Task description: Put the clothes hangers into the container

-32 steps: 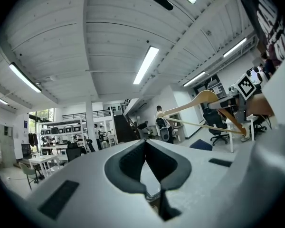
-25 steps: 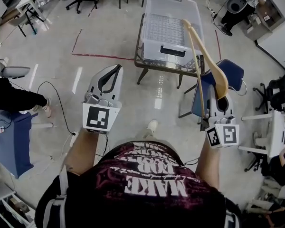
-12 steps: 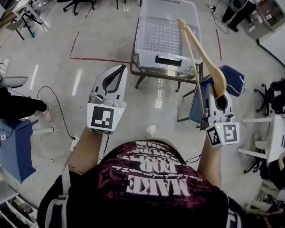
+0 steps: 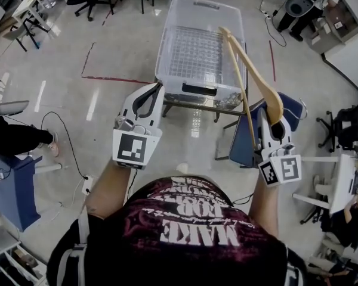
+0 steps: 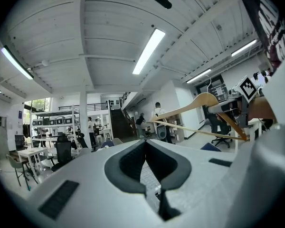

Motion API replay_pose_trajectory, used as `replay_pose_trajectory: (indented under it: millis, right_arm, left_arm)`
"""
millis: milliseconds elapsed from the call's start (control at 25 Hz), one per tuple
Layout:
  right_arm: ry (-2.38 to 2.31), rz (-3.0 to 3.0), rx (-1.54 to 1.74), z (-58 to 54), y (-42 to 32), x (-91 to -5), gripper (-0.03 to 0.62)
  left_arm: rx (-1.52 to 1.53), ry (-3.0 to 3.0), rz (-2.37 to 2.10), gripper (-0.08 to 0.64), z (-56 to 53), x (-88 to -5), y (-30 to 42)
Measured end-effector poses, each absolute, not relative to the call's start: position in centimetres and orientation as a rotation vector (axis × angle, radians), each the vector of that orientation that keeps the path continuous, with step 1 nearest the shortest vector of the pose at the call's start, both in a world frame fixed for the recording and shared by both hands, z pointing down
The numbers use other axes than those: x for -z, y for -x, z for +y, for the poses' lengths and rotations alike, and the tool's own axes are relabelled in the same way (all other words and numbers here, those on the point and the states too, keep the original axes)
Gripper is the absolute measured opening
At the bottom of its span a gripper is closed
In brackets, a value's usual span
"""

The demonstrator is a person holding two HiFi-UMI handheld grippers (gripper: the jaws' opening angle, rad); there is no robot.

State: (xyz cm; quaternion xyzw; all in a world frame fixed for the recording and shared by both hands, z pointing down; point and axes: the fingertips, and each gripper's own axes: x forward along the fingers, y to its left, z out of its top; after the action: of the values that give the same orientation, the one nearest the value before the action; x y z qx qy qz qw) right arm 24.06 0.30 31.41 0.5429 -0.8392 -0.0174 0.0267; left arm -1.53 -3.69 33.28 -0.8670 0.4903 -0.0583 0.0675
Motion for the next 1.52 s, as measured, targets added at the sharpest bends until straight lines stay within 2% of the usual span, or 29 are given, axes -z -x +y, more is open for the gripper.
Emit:
replay_pose_trajectory:
  millis: [360,720,960,1520]
  right_arm:
    - [-1.619,-2.642,0.026,-4.0,-26.2,-32.9,0.058]
    - [-1.654,-2.668,-0.069,-8.0,-21.4,-34.4,0.058]
    - [-1.676,-2.655,-0.091,-9.8,-19.9,-34.1,0.058]
    - [-1.698,-2.644,-0.092,-12.5,-17.4,-34.0,0.058]
  left_arm:
    - [0.250,2.612,1.513,0.006,-6.7,-35.5,-0.2]
    - [0.307,2.639,1.518,0.006,-11.0,-36.5,5.3]
    - [0.240,2.658,1.424,0.006,-14.1,-34.0,5.3]
    - [0.235,2.709,1.332,0.006,-18.3,-34.5,6.2]
